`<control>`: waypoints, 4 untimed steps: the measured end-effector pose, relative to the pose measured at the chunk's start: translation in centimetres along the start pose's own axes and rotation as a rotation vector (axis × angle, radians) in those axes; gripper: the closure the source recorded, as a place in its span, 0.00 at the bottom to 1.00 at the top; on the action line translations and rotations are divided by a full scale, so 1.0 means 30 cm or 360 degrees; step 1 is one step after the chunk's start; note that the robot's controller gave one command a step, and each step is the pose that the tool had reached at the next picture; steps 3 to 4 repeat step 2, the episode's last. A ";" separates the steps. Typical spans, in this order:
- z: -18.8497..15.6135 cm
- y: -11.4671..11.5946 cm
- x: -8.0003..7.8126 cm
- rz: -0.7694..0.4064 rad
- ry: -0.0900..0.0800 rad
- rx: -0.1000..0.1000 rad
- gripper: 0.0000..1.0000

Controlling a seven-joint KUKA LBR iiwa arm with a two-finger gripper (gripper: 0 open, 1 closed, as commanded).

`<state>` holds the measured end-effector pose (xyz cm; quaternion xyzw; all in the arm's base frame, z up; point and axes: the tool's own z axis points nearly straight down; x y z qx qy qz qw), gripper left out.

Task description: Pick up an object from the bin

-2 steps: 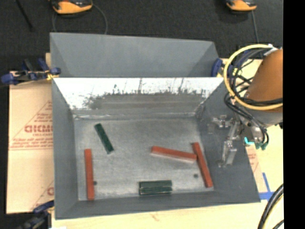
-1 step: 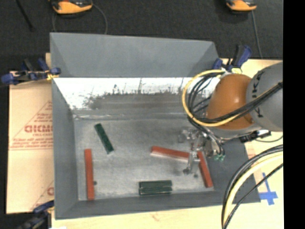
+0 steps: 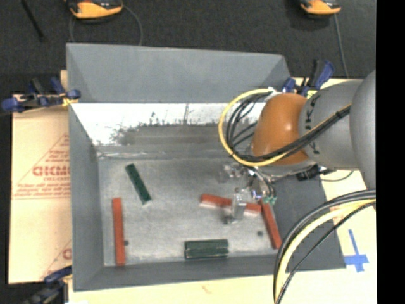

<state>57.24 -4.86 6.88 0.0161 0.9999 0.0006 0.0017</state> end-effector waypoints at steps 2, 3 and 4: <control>-0.491 -0.045 -0.013 -0.0037 -0.0013 0.0007 1.00; -0.491 -0.045 -0.013 -0.0037 -0.0013 0.0007 1.00; -0.491 -0.045 -0.013 -0.0037 -0.0013 0.0007 1.00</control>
Offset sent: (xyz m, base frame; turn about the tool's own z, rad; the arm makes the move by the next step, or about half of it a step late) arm 0.0000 0.0000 0.0000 0.0000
